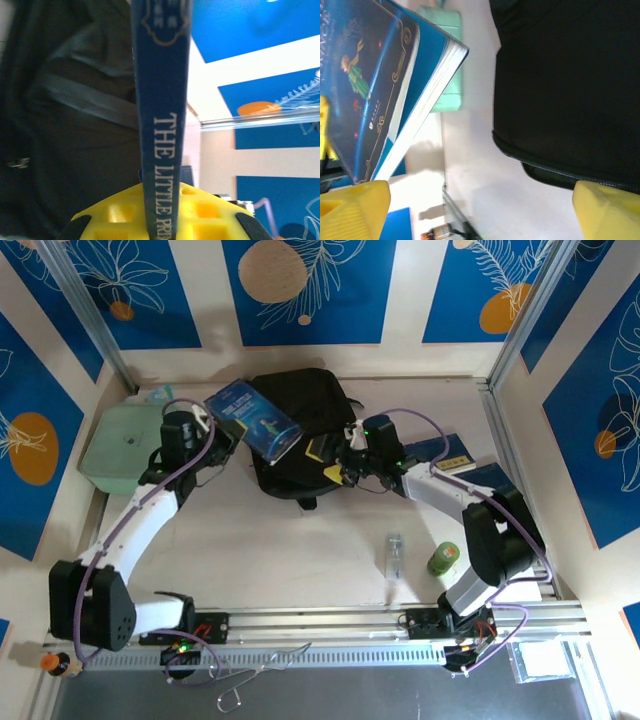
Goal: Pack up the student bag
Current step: Pass the book.
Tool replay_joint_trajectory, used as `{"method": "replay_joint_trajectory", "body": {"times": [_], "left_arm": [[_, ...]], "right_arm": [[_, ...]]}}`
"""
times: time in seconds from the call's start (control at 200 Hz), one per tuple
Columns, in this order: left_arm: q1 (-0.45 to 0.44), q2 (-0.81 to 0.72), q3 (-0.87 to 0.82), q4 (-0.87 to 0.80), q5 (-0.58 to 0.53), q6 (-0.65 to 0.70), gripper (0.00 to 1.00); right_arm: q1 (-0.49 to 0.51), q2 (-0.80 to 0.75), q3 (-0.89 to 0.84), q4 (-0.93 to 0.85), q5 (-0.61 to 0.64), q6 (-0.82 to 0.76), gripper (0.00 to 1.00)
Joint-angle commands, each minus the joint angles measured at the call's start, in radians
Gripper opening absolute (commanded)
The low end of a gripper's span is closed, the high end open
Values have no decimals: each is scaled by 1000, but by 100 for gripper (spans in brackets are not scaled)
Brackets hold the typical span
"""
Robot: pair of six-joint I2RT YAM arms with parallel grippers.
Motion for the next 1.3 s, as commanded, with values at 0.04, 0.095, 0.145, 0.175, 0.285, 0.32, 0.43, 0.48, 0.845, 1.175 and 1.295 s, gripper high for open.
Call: {"method": "replay_joint_trajectory", "body": {"times": [0.04,0.095,0.145,0.175,0.285,0.32,0.43,0.48,0.845,1.175,1.295], "left_arm": [[-75,45,35,252,-74,-118,0],[-97,65,39,270,-93,-126,0],[-114,84,40,291,-107,-142,0],[-122,96,41,307,-109,-153,0],[-137,134,43,373,-95,-203,0],[-139,145,40,394,-91,-219,0],[-146,168,38,430,-78,-249,0],[-148,173,34,440,-74,-259,0],[-149,176,14,477,-54,-287,0],[-145,175,-3,458,-40,-277,0],[-141,171,26,343,14,-190,10]], "right_arm": [[-24,-42,-90,381,-38,263,99],[-27,-38,-100,418,-23,303,99],[-30,-31,-104,438,-16,328,99],[-29,-26,-103,447,-10,339,99],[-31,-1,-92,454,2,384,99],[-30,8,-90,460,8,400,99],[-30,52,-89,563,9,439,97],[-30,73,-81,614,5,450,95],[-34,187,33,617,7,481,83],[-40,200,96,532,7,410,37],[-50,149,94,405,27,319,13]]}}
